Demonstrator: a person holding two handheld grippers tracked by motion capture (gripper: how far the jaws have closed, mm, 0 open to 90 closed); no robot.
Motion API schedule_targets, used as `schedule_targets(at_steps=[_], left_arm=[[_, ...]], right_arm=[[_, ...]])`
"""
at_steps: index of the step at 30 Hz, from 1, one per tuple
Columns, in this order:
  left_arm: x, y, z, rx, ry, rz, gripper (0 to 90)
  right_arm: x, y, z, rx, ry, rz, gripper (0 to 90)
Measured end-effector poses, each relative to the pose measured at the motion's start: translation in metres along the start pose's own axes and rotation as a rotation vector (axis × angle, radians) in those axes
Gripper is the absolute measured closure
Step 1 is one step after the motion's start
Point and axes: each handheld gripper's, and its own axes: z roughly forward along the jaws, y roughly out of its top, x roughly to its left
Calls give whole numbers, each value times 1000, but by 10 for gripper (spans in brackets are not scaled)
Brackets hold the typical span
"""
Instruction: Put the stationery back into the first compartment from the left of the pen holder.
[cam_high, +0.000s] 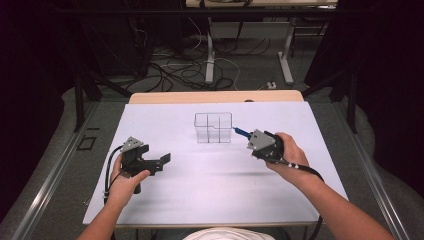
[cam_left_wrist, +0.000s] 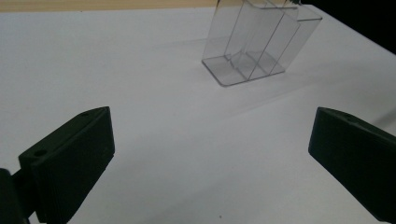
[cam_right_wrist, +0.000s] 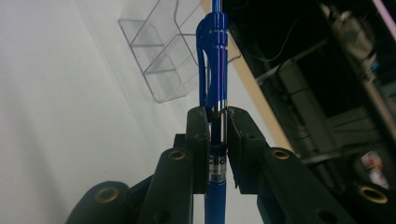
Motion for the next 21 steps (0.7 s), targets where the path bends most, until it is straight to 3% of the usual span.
schedule_targets(at_steps=[1,2,5,6,7,8,11,12,13,14,16,17,21], left_arm=[[0,1,0,-3,-2,-4,4],[-1,1,-1,-3,-9,-8,4],[-1,2,-2,1,-18,-3,5],[-2,2,-2,1,-25,-3,5],[-3,2,-3,2,-30,2,7],[-3,3,-3,5,-29,8,7],[-6,3,-2,11,-36,15,24],[-6,3,-2,12,-41,20,29],[-6,3,-2,17,-45,22,37],[-7,3,-1,17,-46,23,37],[-8,3,-1,20,-47,23,58],[-9,3,-1,26,-47,24,58],[-12,4,1,26,-49,36,112]], right_arm=[[10,2,-3,-11,-26,-95,795],[10,2,-3,-11,-26,-95,795],[23,3,-6,-45,-57,-245,795],[27,4,-8,-44,-65,-308,795],[34,6,-10,-59,-80,-420,795],[34,6,-10,-59,-80,-420,795],[43,8,-13,-68,-112,-549,794],[46,9,-15,-50,-114,-605,794],[51,10,-16,-50,-134,-692,795],[51,10,-16,-50,-134,-692,795],[58,11,-15,-41,-150,-832,795],[58,11,-15,-41,-150,-832,795],[64,11,-12,-33,-155,-966,794]])
